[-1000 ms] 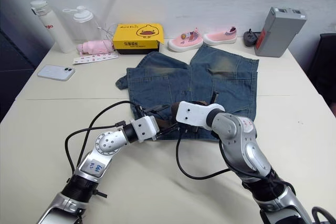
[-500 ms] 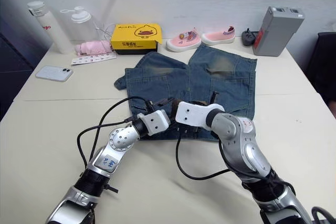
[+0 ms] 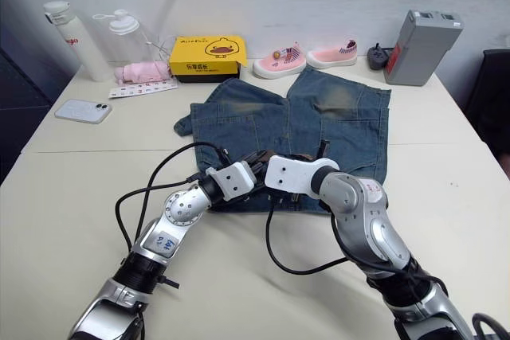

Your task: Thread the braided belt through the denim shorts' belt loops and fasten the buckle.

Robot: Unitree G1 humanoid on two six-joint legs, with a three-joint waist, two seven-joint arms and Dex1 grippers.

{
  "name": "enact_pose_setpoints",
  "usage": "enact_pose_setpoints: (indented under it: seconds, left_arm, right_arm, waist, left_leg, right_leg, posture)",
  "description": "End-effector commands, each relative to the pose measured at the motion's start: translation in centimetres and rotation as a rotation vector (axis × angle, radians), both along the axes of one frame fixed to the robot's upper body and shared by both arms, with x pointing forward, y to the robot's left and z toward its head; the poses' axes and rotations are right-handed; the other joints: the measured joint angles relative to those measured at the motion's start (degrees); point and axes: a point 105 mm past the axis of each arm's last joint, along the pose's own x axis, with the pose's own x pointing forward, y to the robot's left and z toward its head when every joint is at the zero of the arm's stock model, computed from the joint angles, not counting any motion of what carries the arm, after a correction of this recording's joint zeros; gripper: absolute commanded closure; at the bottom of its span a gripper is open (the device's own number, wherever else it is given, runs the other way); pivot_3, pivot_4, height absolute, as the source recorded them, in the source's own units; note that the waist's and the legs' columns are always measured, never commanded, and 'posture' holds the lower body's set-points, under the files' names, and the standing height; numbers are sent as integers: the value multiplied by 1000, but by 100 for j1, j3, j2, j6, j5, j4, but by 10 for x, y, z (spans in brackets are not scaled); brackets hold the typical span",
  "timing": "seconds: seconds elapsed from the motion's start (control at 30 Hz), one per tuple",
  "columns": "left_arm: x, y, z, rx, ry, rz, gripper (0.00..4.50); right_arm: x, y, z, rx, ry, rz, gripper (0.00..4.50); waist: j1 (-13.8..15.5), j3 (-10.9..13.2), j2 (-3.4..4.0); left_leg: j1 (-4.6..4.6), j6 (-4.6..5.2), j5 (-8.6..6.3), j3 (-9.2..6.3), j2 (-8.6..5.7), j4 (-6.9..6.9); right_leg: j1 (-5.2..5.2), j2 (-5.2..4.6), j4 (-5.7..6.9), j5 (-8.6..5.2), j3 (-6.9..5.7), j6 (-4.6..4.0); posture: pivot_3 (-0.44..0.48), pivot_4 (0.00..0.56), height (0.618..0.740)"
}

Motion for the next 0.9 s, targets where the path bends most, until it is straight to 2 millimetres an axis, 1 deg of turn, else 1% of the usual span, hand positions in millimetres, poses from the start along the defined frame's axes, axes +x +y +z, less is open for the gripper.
enact_pose_setpoints:
  seconds: [0.03, 0.1, 0.17, 0.2, 0.23, 0.3, 0.37, 0.47, 0.53, 0.63, 0.7, 0.77, 0.9]
  left_arm:
    - [-7, 0, 13, -46, -33, -16, 4500]
    - [-6, 4, 15, -70, -15, -3, 4500]
    - [-1, 20, 22, -146, 27, 51, 4500]
    - [0, 26, 25, -165, 39, 69, 4500]
    - [1, 34, 25, -188, 61, 89, 4500]
    - [2, 51, 24, -216, 97, 145, 4500]
    - [2, 65, 24, -252, 130, 180, 4500]
    - [-1, 76, 22, -299, 171, 201, 4500]
    - [-3, 78, 21, -328, 202, 200, 4500]
    - [-5, 77, 26, -398, 242, 189, 4500]
    - [-5, 75, 30, -425, 253, 178, 4500]
    - [-6, 72, 34, -439, 257, 165, 4500]
    - [-7, 67, 33, -447, 273, 156, 4500]
  right_arm:
    - [-1, 2, 12, 80, -33, -9, 3408]
    - [0, 0, 9, 105, -5, -17, 2524]
    - [2, -17, 15, 141, -22, -81, 1536]
    - [1, -24, 18, 160, -24, -105, 939]
    - [-2, -32, 17, 188, -2, -126, 507]
    - [-13, -44, 10, 209, 53, -140, 507]
    - [-23, -52, -1, 200, 106, -140, 507]
    - [-29, -53, -17, 182, 151, -126, 507]
    - [-27, -50, -26, 172, 162, -123, 507]
    - [-21, -39, -34, 198, 166, -109, 507]
    - [-20, -32, -38, 198, 165, -93, 507]
    - [-17, -24, -40, 239, 164, -90, 507]
    - [-13, -10, -48, 259, 173, -85, 507]
  waist:
    - [0, 0, 0]
    - [-1, 0, 0]
    - [8, 0, 0]
    - [9, 0, -2]
    - [9, 0, -2]
    - [3, 0, -2]
    - [1, 0, -2]
    - [-38, 2, -4]
    - [-62, 2, -4]
    - [-85, 2, -5]
    - [-84, 2, -5]
    - [-81, 2, -6]
    - [-79, 2, -6]
  left_leg:
    - [0, 0, 0, 0, 0, 0]
    - [0, 0, 0, -1, 0, 0]
    - [0, 0, 0, -1, 0, 0]
    - [-2, 0, 0, -3, -1, 0]
    - [-2, 0, 0, -5, -1, 1]
    - [-2, 0, 0, -5, -1, 0]
    - [2, 0, 0, -5, 0, -12]
    - [12, 0, 0, -3, 0, -23]
    - [15, -3, 1, -4, -1, -25]
    - [18, -6, 3, -7, 0, -25]
    - [17, -6, 3, -7, -2, -25]
    - [17, -6, 3, -8, -2, -24]
    - [15, -6, 3, -8, -3, -23]
  right_leg:
    - [0, 0, 0, 0, 0, 0]
    - [0, 0, 1, 0, 0, 0]
    - [0, 0, 1, 0, 0, 0]
    - [0, -2, 1, 0, 0, 0]
    - [0, -2, 1, 0, 0, 0]
    - [1, -3, 1, 0, 0, 0]
    - [0, -2, 0, 0, -2, 0]
    - [0, -1, -3, 0, -1, 0]
    - [-1, -2, -4, 0, 1, 0]
    - [0, -1, -1, 0, 0, 0]
    - [-1, -2, -2, 0, 1, 0]
    - [-1, -1, -1, 0, 0, 0]
    - [0, -1, -2, 0, 0, 0]
  posture:
    - [0, 150, 683]
    - [0, 150, 683]
    - [0, 150, 683]
    - [0, 150, 683]
    - [0, 150, 683]
    - [0, 150, 683]
    - [0, 150, 683]
    - [0, 150, 683]
    - [0, 150, 683]
    - [0, 150, 683]
    - [0, 150, 683]
    - [0, 150, 683]
    - [0, 150, 683]
